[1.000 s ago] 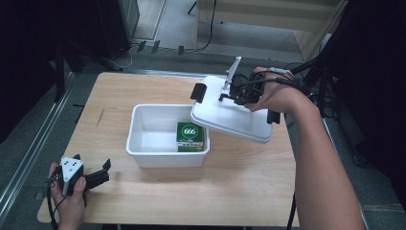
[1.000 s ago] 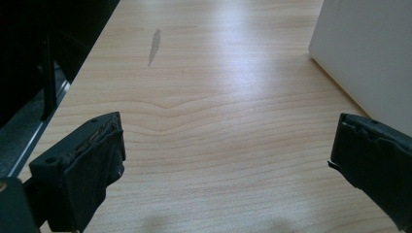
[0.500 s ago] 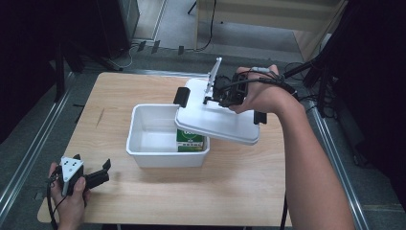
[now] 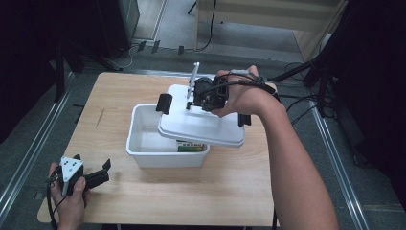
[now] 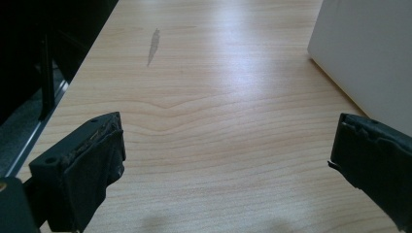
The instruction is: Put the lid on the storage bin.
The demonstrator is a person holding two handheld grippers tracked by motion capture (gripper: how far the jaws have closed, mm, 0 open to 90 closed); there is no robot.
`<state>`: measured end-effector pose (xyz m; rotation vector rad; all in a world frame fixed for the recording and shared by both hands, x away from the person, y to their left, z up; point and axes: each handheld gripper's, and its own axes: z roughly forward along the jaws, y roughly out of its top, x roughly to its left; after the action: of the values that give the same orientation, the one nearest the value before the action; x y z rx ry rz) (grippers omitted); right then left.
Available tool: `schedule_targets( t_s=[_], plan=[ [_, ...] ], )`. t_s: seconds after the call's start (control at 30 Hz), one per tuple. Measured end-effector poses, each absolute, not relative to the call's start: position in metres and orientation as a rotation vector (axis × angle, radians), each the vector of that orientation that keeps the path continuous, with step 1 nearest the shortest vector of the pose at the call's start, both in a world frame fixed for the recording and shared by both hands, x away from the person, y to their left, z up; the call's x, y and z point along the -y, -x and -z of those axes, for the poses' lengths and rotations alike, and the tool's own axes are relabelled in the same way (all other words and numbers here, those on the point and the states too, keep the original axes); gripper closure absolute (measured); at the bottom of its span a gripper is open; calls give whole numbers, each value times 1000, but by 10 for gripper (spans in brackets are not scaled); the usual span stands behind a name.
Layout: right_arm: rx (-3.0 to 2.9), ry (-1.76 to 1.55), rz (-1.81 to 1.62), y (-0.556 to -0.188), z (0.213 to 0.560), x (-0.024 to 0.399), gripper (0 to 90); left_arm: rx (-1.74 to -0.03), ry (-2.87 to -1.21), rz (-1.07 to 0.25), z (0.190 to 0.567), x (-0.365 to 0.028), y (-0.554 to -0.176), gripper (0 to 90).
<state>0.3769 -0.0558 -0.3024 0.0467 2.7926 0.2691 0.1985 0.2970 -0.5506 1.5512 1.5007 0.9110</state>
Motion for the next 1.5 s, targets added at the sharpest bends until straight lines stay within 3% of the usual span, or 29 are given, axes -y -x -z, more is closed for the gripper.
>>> schedule_targets(
  t_s=[1.5],
  plan=[
    [-2855, 172, -255, -361, 331, -38, 855, -1486, -1555, -910, 551, -296, -198, 0]
  ],
)
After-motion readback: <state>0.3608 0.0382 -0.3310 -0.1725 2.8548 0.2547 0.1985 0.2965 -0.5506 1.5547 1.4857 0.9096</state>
